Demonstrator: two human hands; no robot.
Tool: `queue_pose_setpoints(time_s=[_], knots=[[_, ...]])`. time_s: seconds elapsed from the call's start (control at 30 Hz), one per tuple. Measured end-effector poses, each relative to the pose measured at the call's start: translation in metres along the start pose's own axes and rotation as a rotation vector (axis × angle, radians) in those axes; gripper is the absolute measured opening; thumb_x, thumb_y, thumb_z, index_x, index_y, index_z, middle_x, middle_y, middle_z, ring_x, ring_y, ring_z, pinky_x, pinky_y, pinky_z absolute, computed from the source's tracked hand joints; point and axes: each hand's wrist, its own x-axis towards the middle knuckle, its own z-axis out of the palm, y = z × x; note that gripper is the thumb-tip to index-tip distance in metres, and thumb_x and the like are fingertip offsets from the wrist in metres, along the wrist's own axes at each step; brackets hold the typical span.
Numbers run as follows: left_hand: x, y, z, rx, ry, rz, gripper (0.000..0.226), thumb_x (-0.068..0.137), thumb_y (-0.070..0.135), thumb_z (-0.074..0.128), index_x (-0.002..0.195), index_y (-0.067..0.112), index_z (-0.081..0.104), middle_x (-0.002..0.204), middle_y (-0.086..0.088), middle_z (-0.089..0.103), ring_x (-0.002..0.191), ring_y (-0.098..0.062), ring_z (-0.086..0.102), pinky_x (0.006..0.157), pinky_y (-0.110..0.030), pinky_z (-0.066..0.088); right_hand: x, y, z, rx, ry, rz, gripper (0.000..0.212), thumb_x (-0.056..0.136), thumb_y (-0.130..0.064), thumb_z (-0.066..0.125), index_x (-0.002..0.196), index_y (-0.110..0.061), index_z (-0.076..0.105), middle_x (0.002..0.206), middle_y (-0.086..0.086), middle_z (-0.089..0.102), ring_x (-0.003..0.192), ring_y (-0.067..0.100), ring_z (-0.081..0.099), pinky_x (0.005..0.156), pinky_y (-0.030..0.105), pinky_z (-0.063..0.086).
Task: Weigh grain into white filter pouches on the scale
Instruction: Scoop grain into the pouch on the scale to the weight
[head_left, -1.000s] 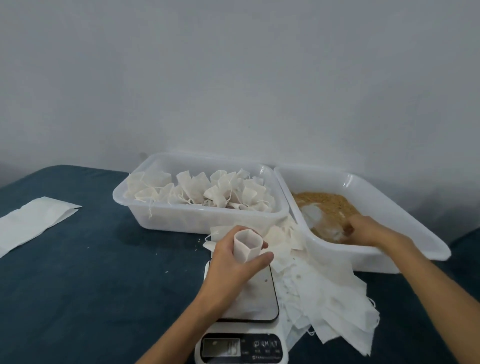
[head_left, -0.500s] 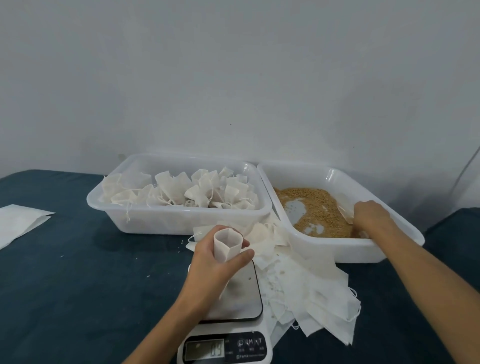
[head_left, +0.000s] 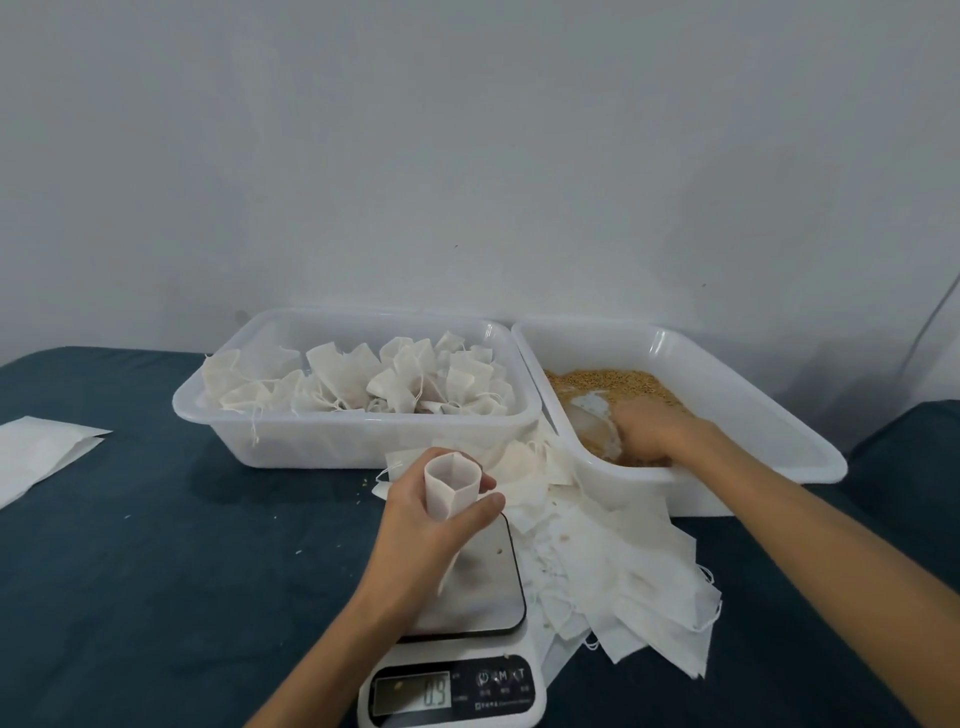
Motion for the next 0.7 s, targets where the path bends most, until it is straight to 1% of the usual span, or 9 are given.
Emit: queue_pose_setpoints(time_s=[0.07,0.13,0.23,0.33,0.4,0.5,0.53,0.6,0.7], knots=[[0.0,0.001,0.0,-0.006,-0.002,0.001,0.03,0.076,0.028,0.083,0.098,0.013,0.069,0.097,0.001,0.077,0.091,-0.017,0.072,0.077,-0.024,0.058,0.001,-0.013,-0.002,-0.016,0.011,-0.029,0.031,0.086,-0.018,0.069,0.066,-0.025,0.047,0.068,-0.002,0.058,0.056,0.012,0.054,0.048,0.025,0.04],[0.001,0.002,0.0,-0.024,0.003,-0.003,0.031,0.075,0.027,0.083,0.098,0.01,0.069,0.096,0.0,0.077,0.09,-0.016,0.072,0.077,-0.022,0.057,0.003,-0.02,-0.002,-0.025,0.005,-0.016,0.024,0.087,-0.018,0.068,0.068,-0.019,0.055,0.068,-0.003,0.059,0.056,0.01,0.051,0.047,0.024,0.037],[0.001,0.002,0.0,-0.037,0.009,0.009,0.032,0.075,0.027,0.083,0.098,0.009,0.069,0.096,-0.001,0.076,0.089,-0.018,0.071,0.075,-0.021,0.057,0.008,-0.019,0.0,0.035,0.056,0.044,0.014,0.086,-0.018,0.075,0.079,-0.012,0.064,0.074,0.0,0.066,0.055,0.009,0.057,0.047,0.022,0.043],[0.001,0.002,0.0,-0.028,0.008,0.003,0.028,0.08,0.02,0.086,0.099,0.008,0.069,0.095,-0.001,0.076,0.087,-0.017,0.07,0.074,-0.021,0.056,0.015,-0.015,-0.002,0.117,0.148,0.127,0.014,0.09,-0.018,0.074,0.093,-0.005,0.069,0.073,0.002,0.064,0.054,0.011,0.059,0.047,0.022,0.046],[0.001,0.001,0.0,-0.01,0.003,-0.007,0.022,0.085,0.011,0.085,0.099,0.008,0.069,0.095,0.0,0.076,0.085,-0.013,0.07,0.074,-0.021,0.056,0.019,-0.017,-0.006,0.111,0.12,0.137,0.015,0.088,-0.019,0.077,0.089,-0.006,0.07,0.071,0.001,0.064,0.055,0.011,0.06,0.05,0.023,0.049],[0.001,0.001,0.0,0.0,0.004,0.004,0.022,0.084,0.017,0.086,0.097,0.011,0.069,0.094,0.001,0.076,0.084,-0.011,0.069,0.073,-0.02,0.056,0.025,-0.026,-0.008,0.081,0.046,0.129,0.025,0.082,-0.022,0.083,0.073,-0.013,0.062,0.066,-0.001,0.064,0.054,0.01,0.062,0.046,0.023,0.045],[0.001,0.001,0.0,-0.003,0.007,0.004,0.021,0.084,0.017,0.086,0.097,0.011,0.07,0.094,0.001,0.076,0.084,-0.011,0.069,0.073,-0.02,0.056,0.027,-0.029,-0.008,0.072,0.03,0.117,0.028,0.081,-0.023,0.083,0.07,-0.014,0.059,0.065,-0.001,0.064,0.054,0.01,0.063,0.046,0.023,0.045],[0.002,0.001,-0.001,-0.005,0.011,-0.002,0.019,0.086,0.011,0.084,0.098,0.01,0.069,0.095,0.001,0.076,0.084,-0.01,0.07,0.072,-0.019,0.055,0.03,-0.034,-0.008,0.084,0.009,0.085,0.027,0.08,-0.021,0.083,0.072,-0.015,0.057,0.067,-0.001,0.066,0.056,0.011,0.065,0.05,0.024,0.049],[0.002,0.001,0.001,0.001,0.007,-0.014,0.019,0.086,0.01,0.083,0.1,0.01,0.069,0.095,0.002,0.077,0.083,-0.007,0.07,0.072,-0.018,0.055,0.025,-0.042,-0.009,0.087,-0.026,0.038,0.019,0.081,-0.021,0.079,0.077,-0.014,0.062,0.076,0.0,0.07,0.065,0.014,0.067,0.057,0.027,0.052]])
